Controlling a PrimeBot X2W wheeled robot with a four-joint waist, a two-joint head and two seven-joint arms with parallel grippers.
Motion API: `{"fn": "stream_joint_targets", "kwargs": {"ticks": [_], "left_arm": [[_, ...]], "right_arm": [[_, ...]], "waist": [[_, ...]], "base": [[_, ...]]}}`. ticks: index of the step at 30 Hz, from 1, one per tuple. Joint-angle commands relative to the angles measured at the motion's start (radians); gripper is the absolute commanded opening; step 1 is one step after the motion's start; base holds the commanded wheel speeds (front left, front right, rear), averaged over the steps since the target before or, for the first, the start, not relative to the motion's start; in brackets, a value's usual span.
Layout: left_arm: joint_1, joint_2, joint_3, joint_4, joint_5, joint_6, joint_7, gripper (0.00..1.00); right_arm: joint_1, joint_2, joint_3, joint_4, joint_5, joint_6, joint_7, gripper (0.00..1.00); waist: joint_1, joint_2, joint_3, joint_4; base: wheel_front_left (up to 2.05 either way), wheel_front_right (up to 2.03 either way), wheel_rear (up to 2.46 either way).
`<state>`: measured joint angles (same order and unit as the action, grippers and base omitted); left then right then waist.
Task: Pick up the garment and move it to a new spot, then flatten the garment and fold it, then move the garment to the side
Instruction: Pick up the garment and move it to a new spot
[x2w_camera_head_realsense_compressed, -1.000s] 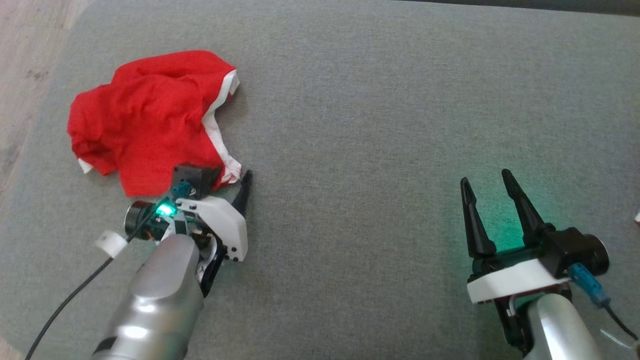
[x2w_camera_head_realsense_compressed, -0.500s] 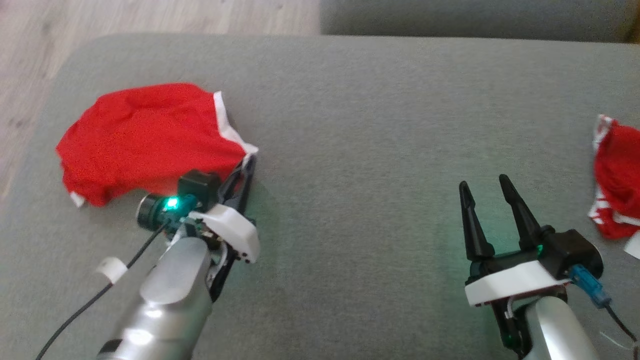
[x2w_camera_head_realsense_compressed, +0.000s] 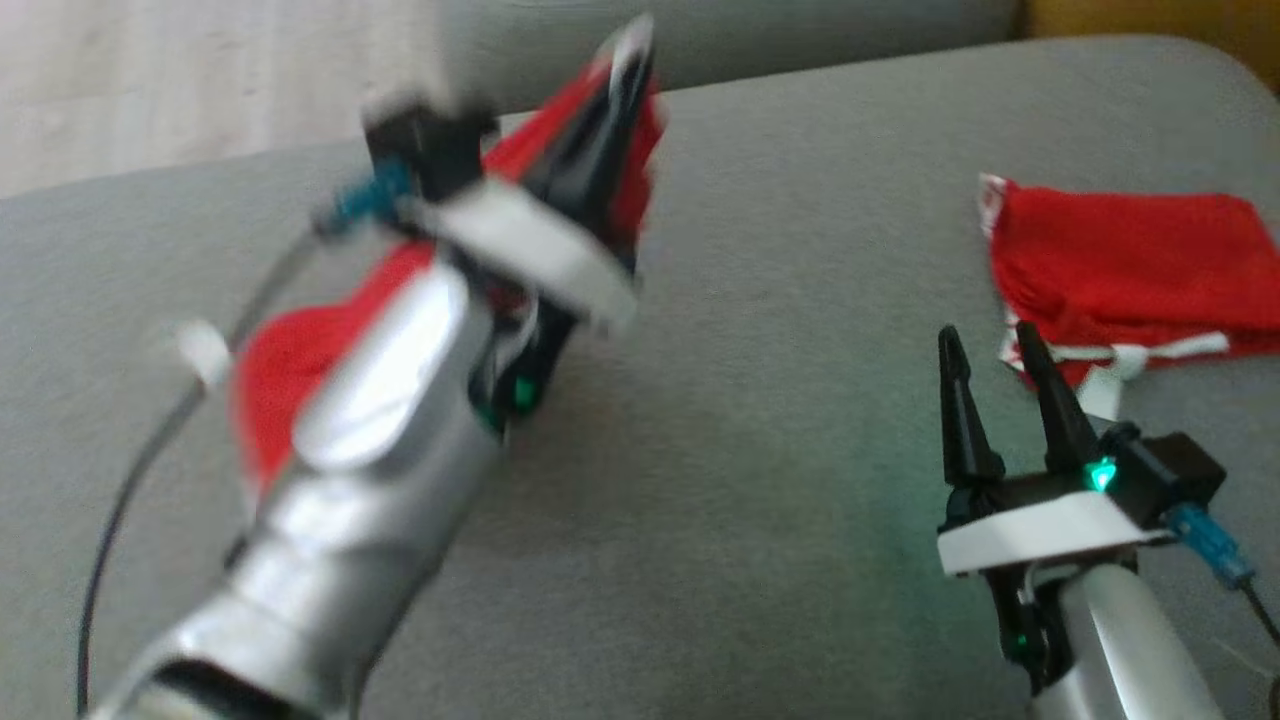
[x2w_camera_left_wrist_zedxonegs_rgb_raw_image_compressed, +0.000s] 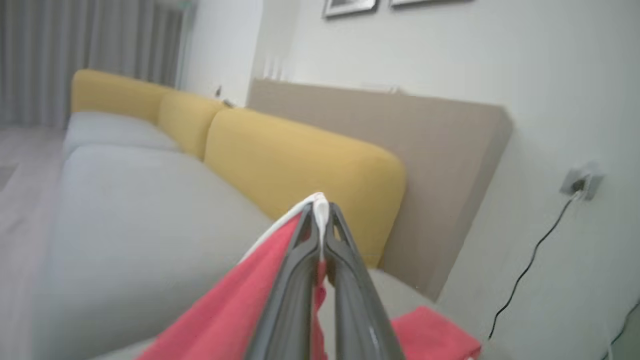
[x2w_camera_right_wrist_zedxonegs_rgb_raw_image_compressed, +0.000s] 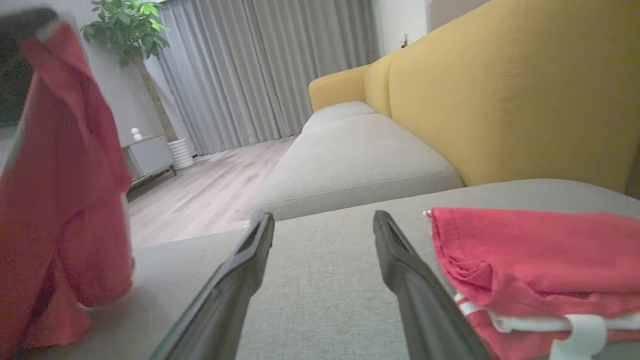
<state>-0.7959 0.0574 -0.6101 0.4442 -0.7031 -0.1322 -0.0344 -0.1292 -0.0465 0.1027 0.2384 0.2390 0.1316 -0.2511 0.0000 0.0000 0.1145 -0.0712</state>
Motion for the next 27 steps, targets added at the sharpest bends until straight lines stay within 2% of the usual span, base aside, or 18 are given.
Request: {"fn": "stream_joint_targets", "kwargs": {"ticks": [1, 5, 6, 9, 11, 17, 23, 24, 25, 26, 27], "left_arm": [[-0.101, 0.005, 0.048, -0.071, -0.03, 0.003, 0.023, 0.0], [-0.194, -0.004, 0.077, -0.165, -0.127, 0.034, 0.081, 0.0], [-0.194, -0.004, 0.077, -0.165, -0.127, 0.034, 0.081, 0.0], [-0.232, -0.003, 0.094, -0.205, -0.16, 0.072, 0.112, 0.0], [-0.231, 0.02, 0.113, -0.212, -0.165, 0.089, 0.125, 0.0], [-0.149, 0.163, 0.18, -0.168, -0.163, 0.124, 0.143, 0.0], [-0.064, 0.329, 0.18, 0.012, -0.098, 0.131, 0.163, 0.0], [-0.054, 0.344, 0.176, 0.046, -0.09, 0.132, 0.166, 0.11], [-0.045, 0.356, 0.171, 0.079, -0.08, 0.133, 0.166, 0.36], [-0.04, 0.369, 0.161, 0.108, -0.06, 0.137, 0.156, 0.8], [-0.039, 0.377, 0.154, 0.135, -0.04, 0.143, 0.136, 1.0]], "right_arm": [[-0.048, -0.004, 0.027, -0.033, 0.013, -0.001, -0.011, 1.0], [-0.054, -0.004, 0.016, -0.03, 0.03, -0.001, -0.011, 1.0], [-0.054, -0.004, 0.016, -0.03, 0.03, -0.001, -0.011, 1.0], [-0.06, -0.004, 0.004, -0.036, 0.04, -0.001, -0.011, 1.0], [-0.063, -0.004, -0.004, -0.042, 0.043, -0.001, -0.011, 1.0], [-0.063, -0.004, -0.023, -0.047, 0.03, -0.001, -0.011, 1.0], [-0.077, -0.004, -0.007, -0.05, 0.004, -0.001, -0.011, 1.0], [-0.079, -0.004, -0.005, -0.052, 0.001, -0.001, -0.011, 1.0], [-0.081, -0.004, -0.002, -0.053, -0.004, -0.001, -0.011, 1.0], [-0.083, -0.004, 0.0, -0.053, -0.01, -0.001, -0.011, 1.0], [-0.085, -0.004, 0.001, -0.052, -0.017, -0.001, -0.011, 1.0]], "waist": [[0.0, 0.0, 0.019, -0.065], [0.0, 0.0, 0.029, -0.105], [0.0, 0.0, 0.029, -0.105], [0.0, 0.0, 0.043, -0.118], [0.0, 0.0, 0.054, -0.118], [0.0, 0.0, 0.086, -0.093], [0.0, 0.0, 0.132, -0.071], [0.0, 0.0, 0.139, -0.067], [0.0, 0.0, 0.146, -0.064], [0.0, 0.0, 0.153, -0.06], [0.0, 0.0, 0.16, -0.055]], "base": [[0.0, 0.0, 0.0], [0.0, 0.0, 0.0], [0.0, 0.0, 0.0], [0.0, 0.0, 0.0], [0.0, 0.0, 0.0], [0.0, 0.0, 0.0], [0.0, 0.0, 0.0], [0.0, 0.0, 0.0], [0.0, 0.0, 0.0], [0.0, 0.0, 0.0], [0.0, 0.0, 0.0]]}}
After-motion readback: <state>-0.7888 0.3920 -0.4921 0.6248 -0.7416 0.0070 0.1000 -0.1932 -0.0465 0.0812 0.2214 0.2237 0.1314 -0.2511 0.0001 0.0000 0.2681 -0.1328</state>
